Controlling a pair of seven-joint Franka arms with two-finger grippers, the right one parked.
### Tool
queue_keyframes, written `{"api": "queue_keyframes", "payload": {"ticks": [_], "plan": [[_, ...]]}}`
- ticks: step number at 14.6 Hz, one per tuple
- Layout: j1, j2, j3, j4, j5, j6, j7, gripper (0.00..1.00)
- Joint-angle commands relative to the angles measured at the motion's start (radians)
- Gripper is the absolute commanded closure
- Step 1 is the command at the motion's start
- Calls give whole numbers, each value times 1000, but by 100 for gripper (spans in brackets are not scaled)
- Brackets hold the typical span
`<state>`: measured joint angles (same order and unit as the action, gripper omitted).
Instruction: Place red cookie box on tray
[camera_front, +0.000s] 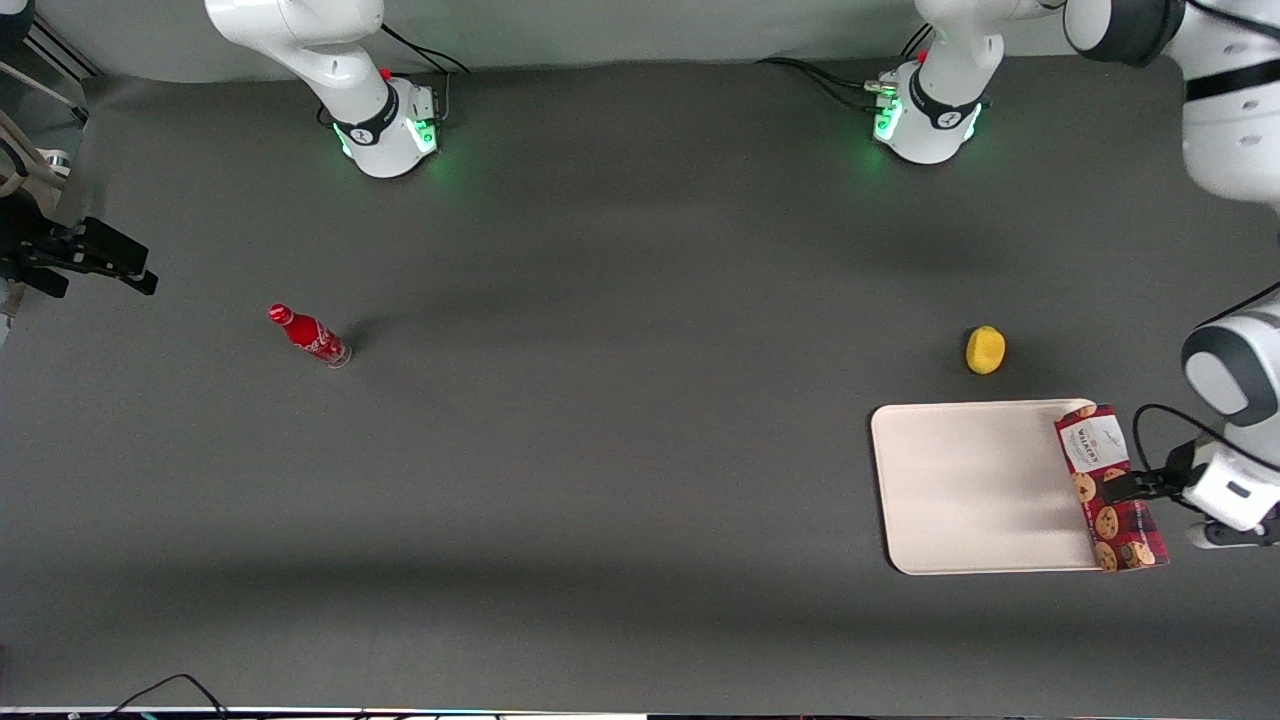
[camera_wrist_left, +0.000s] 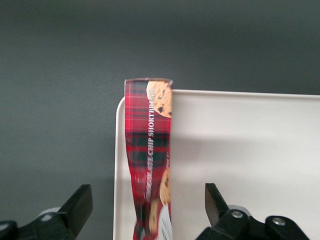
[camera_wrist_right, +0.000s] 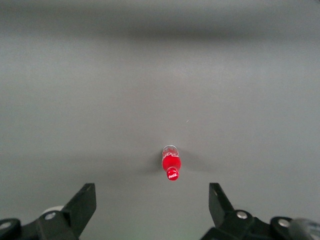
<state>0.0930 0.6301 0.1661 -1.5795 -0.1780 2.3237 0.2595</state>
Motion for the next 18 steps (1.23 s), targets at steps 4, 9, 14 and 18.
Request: {"api": "queue_keyframes", "payload": {"ticks": [4,9,14,18], "plan": [[-35,-349,-52,-80,34,-303,-106,0],[-35,-579,-180,-80,158,-590,-305,0],[-32,-725,-204,-83,193,-722,-290,0],[-41,-765,-209,-86,195,-741,-253,0]]}}
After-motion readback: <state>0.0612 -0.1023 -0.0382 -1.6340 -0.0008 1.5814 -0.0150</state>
